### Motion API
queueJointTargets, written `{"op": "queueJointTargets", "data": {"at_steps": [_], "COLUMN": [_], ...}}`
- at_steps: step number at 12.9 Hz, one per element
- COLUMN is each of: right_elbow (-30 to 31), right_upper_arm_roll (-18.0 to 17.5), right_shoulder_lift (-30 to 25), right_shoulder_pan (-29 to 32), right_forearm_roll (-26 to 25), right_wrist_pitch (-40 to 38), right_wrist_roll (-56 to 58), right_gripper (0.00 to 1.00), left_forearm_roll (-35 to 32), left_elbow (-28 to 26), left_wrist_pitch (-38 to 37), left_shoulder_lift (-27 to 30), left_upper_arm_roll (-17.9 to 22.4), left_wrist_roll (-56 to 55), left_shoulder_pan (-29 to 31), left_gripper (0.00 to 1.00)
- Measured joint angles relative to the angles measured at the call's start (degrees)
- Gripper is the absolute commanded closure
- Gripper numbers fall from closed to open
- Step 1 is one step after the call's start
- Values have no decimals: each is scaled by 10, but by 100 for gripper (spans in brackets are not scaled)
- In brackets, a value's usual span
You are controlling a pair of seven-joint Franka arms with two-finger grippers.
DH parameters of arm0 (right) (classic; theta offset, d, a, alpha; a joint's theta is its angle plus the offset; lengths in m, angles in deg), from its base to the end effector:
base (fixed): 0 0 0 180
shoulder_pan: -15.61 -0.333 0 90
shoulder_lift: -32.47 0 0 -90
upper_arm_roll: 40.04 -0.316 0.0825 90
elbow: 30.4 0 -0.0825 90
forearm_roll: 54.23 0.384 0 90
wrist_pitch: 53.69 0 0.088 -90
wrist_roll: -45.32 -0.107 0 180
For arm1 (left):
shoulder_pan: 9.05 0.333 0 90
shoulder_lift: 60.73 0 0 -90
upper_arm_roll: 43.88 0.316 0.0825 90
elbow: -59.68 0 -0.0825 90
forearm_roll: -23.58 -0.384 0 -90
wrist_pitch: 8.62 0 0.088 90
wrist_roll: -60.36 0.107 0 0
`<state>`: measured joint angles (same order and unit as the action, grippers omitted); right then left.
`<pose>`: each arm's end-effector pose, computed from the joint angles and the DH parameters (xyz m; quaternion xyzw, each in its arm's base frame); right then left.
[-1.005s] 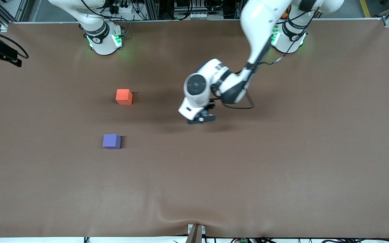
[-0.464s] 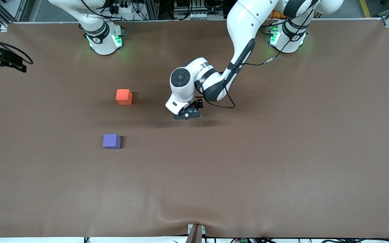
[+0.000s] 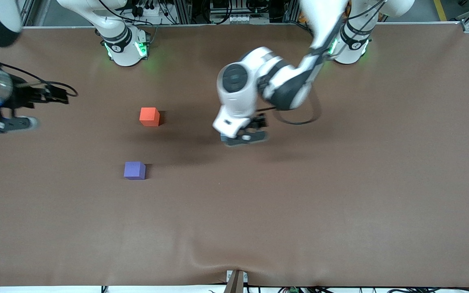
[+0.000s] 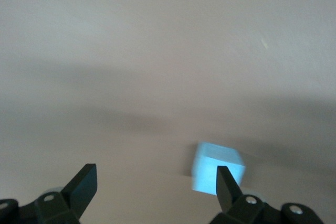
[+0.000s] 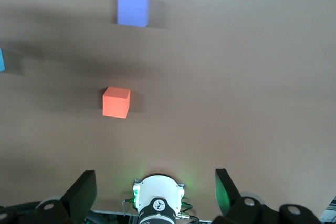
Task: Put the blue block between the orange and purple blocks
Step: 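Set down the blue cube with the left gripper while the right gripper reaches, then grasp the light-blue cube with the right gripper while the left gripper withdraws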
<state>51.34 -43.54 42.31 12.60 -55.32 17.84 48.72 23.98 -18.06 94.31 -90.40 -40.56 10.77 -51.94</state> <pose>0.5643 0.0589 0.5716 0.9812 0.0841 -0.1737 0.0089 0.5331 -0.4513 0.4175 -0.9956 -0.0849 0.0197 0.0350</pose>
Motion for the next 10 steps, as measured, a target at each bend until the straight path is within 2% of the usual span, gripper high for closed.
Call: {"op": "queueJointTargets", "data": {"at_steps": [3, 5, 7, 10], "right_elbow": [5, 26, 48, 65], "right_upper_arm_roll": [-3, -5, -5, -6], "right_shoulder_lift": [18, 27, 40, 74], "right_shoulder_pan": [-73, -107, -137, -208], "right_forearm_roll": [25, 84, 123, 133], "right_wrist_pitch": [35, 91, 141, 218], "right_wrist_roll": [-43, -142, -211, -282], "right_gripper": [0, 0, 0, 0], "left_forearm_roll": [0, 0, 0, -5], "left_elbow": [-12, -20, -37, -105], "left_wrist_pitch": [-59, -95, -113, -119], "left_shoulder_lift": [66, 89, 117, 180], "left_upper_arm_roll": [1, -1, -1, -2], "left_wrist_roll": [136, 237, 322, 368], "left_shoulder_pan": [128, 196, 249, 285], "left_gripper": [0, 0, 0, 0]}}
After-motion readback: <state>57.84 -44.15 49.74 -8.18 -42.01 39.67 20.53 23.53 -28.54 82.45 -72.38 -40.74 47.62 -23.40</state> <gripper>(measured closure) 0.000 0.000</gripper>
